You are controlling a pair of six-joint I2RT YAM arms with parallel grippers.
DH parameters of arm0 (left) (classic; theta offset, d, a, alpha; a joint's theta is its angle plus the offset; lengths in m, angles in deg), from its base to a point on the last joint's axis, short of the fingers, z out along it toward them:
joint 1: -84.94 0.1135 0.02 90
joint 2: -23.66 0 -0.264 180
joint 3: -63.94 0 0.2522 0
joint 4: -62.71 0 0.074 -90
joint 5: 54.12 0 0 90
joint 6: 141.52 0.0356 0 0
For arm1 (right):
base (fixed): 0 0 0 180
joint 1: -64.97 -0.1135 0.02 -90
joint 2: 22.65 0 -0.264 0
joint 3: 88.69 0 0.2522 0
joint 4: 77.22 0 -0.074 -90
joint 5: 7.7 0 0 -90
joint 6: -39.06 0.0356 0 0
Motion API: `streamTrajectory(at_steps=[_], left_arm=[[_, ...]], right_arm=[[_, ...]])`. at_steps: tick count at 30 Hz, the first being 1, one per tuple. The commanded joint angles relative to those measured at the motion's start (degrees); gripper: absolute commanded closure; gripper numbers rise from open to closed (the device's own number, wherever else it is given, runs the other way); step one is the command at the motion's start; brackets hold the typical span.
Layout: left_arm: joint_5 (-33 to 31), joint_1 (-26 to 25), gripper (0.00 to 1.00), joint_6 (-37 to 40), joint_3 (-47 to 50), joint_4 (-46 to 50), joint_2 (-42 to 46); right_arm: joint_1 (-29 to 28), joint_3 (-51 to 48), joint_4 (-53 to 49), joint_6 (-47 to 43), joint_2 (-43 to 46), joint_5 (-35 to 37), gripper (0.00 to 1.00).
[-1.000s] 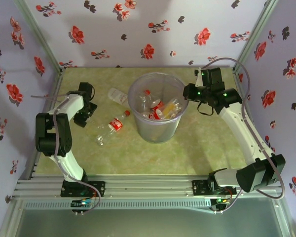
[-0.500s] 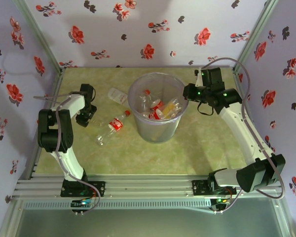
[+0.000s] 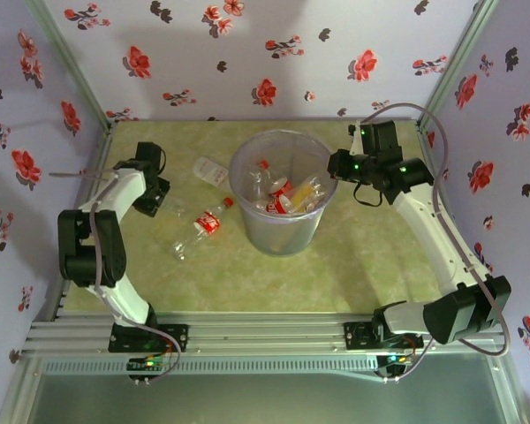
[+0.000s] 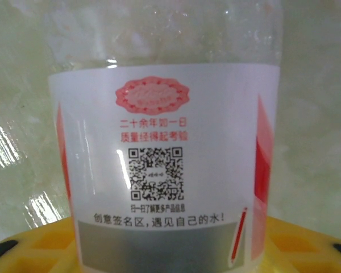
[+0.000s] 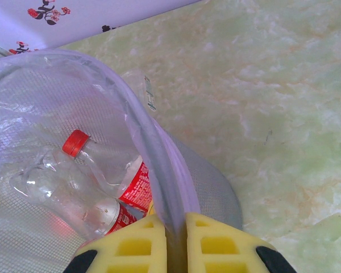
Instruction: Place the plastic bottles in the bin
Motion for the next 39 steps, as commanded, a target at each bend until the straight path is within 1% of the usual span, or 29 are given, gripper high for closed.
streamTrajectory(at_steps=[1, 4, 8, 10, 13, 15, 18, 20, 23, 27, 29, 33, 37, 39], left_arm=[[0.21, 0.04, 0.6, 2.82, -2.88, 1.56, 5.93], [0.31, -1.13, 0.6, 4.6, -4.85, 2.13, 10.45], [0.24, -4.58, 0.61, 8.08, -9.13, 1.93, 15.81], [0.13, -7.27, 0.63, 10.73, -11.8, 1.21, 17.69], [-0.16, -11.8, 0.64, 13.39, -16.72, 1.71, 19.15], [-0.14, -15.45, 0.64, 16.31, -19.28, 0.57, 19.63], [-0.14, -21.89, 0.67, 22.28, -22.01, -3.46, 20.23], [-0.04, -25.87, 0.68, 26.52, -23.65, -6.14, 20.34], [0.09, -30.42, 0.71, 30.23, -25.98, -8.51, 20.1], [0.12, -36.2, 0.72, 38.45, -27.1, -12.89, 18.86], [1.0, -38.32, 0.73, 42.89, -27.19, -14.17, 17.63], [6.0, -41.86, 0.72, 52.82, -26.64, -15.57, 14.91], [9.08, -43.9, 0.72, 60.13, -26.07, -16.06, 12.99], [9.42, -44.76, 0.72, 63.02, -25.95, -15.82, 11.83]], right_arm=[[-0.59, -1.46, -4.08, 0.26, -1.17, -0.34, 1.0], [-0.59, -1.35, -4.31, 0.27, -1.16, -0.11, 1.0], [-0.68, -1.59, -4.38, 0.39, -0.76, 0.19, 1.0], [-0.72, -1.97, -4.09, 0.65, -0.31, 0.28, 1.0], [-0.77, -2.11, -4.07, 0.95, -0.28, 0.45, 1.0], [-0.9, -2.07, -3.99, 1.1, -0.23, 0.52, 1.0], [-1.2, -2.02, -3.99, 1.2, -0.28, 0.66, 1.0], [-1.39, -1.85, -4.05, 1.32, -0.13, 0.82, 1.0], [-1.6, -1.7, -4.07, 1.37, -0.09, 1.02, 1.0], [-1.91, -1.68, -3.99, 1.41, -0.28, 1.03, 1.0], [-2.08, -1.7, -4.01, 1.49, -0.32, 1.1, 1.0], [-2.33, -1.72, -3.94, 1.5, -0.38, 1.16, 1.0], [-2.32, -1.67, -4.15, 1.41, -0.34, 1.36, 1.0], [-2.26, -1.67, -4.18, 1.3, -0.35, 1.34, 1.0]])
